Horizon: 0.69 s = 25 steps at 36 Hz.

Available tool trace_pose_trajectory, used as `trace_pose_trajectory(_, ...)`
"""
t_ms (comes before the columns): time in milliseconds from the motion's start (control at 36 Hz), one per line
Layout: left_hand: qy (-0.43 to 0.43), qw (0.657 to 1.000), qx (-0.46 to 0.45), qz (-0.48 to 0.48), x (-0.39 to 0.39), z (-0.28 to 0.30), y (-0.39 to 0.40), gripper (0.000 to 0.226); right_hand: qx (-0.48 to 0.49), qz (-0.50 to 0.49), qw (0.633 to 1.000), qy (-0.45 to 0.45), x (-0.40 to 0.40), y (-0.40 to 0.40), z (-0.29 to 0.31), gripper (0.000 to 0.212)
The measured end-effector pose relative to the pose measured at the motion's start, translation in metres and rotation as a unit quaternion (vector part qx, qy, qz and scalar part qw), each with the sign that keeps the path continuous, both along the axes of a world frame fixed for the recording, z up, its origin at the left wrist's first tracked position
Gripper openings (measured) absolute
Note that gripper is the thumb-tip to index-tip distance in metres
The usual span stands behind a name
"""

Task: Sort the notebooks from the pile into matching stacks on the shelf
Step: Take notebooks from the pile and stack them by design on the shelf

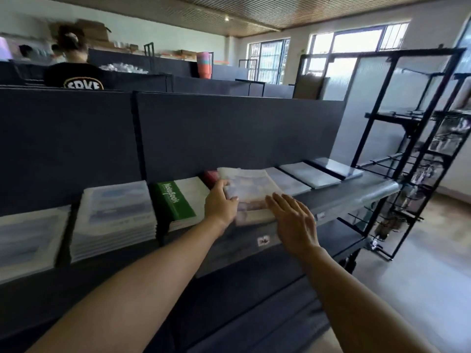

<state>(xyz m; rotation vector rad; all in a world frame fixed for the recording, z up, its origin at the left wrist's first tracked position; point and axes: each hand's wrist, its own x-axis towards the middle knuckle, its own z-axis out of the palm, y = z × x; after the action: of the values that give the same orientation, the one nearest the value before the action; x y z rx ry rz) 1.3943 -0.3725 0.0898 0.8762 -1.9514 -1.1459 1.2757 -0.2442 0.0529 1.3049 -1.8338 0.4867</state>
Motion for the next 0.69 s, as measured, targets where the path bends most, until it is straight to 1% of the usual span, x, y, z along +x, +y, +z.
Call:
trace_pose_trajectory(56, -0.003, 1.0, 0.008, -0.005, -0.028, -0.002, 0.014, 0.038, 0.008, 0.003, 1.0, 0.009, -0.028, 0.017, 0.0, 0.041)
trace_pose_trajectory(139, -0.001, 1.0, 0.023, -0.001, -0.068, -0.004, 0.036, 0.04, 0.025, 0.004, 1.0, -0.011, -0.068, 0.038, 0.001, 0.057)
trace_pose_trajectory(222, -0.002, 1.0, 0.022, 0.006, -0.102, -0.007, 0.051, 0.041, 0.038, 0.014, 0.999, -0.013, -0.103, 0.053, 0.002, 0.06)
trace_pose_trajectory(306, -0.006, 1.0, 0.029, 0.01, -0.128, -0.011, 0.06, 0.04, 0.033, 0.033, 0.999, -0.01, -0.135, 0.058, 0.001, 0.056)
trace_pose_trajectory(389, -0.015, 0.999, 0.026, 0.02, -0.15, -0.015, 0.06, 0.039, 0.02, 0.044, 0.999, -0.001, -0.162, 0.057, -0.004, 0.04)
trace_pose_trajectory(500, -0.026, 0.998, 0.036, 0.034, -0.177, -0.017, 0.052, 0.041, 0.024, 0.034, 0.999, -0.003, -0.188, 0.048, -0.008, 0.038)
trace_pose_trajectory(556, -0.03, 0.998, 0.038, 0.034, -0.191, -0.017, 0.046, 0.041, 0.03, 0.031, 0.999, -0.008, -0.201, 0.042, -0.008, 0.04)
trace_pose_trajectory(639, -0.031, 0.998, 0.045, 0.033, -0.209, -0.02, 0.037, 0.038, 0.063, 0.028, 0.997, -0.04, -0.219, 0.035, -0.004, 0.058)
trace_pose_trajectory(694, -0.034, 0.997, 0.055, 0.033, -0.218, -0.023, 0.032, 0.036, 0.084, 0.029, 0.995, -0.053, -0.23, 0.032, 0.0, 0.06)
